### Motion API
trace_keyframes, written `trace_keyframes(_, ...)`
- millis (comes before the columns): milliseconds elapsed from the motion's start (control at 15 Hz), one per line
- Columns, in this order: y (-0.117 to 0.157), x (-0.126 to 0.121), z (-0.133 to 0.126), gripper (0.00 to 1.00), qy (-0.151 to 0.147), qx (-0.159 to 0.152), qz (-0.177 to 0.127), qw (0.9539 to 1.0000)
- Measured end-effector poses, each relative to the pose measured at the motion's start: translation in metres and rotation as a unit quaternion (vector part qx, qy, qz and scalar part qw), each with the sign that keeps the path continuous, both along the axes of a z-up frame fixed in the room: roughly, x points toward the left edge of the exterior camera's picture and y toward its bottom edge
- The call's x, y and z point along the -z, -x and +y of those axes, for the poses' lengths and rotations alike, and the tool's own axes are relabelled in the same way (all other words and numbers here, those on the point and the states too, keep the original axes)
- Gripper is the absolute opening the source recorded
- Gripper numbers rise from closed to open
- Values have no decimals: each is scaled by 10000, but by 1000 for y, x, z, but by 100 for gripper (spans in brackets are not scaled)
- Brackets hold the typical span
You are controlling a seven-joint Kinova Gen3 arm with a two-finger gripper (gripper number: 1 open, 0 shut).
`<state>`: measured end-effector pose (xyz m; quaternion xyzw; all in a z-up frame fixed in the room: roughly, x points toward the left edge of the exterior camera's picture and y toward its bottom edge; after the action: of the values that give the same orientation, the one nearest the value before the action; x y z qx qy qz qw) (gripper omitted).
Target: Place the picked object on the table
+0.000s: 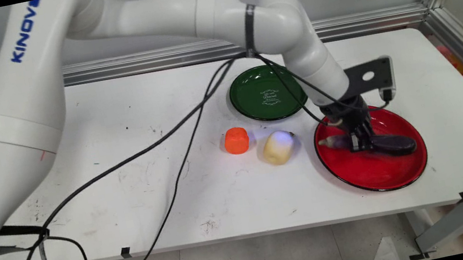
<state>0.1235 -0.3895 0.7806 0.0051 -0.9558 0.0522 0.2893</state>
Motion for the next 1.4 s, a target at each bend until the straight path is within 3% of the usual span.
trace_keyframes(467, -49, -68, 24, 0, 82, -221, 224, 9995)
trace_keyframes(867, -117, -119, 61, 0, -156, -700, 324, 9969)
trace_keyframes(1400, -194, -133, 112, 0, -456, -909, 84, 9948)
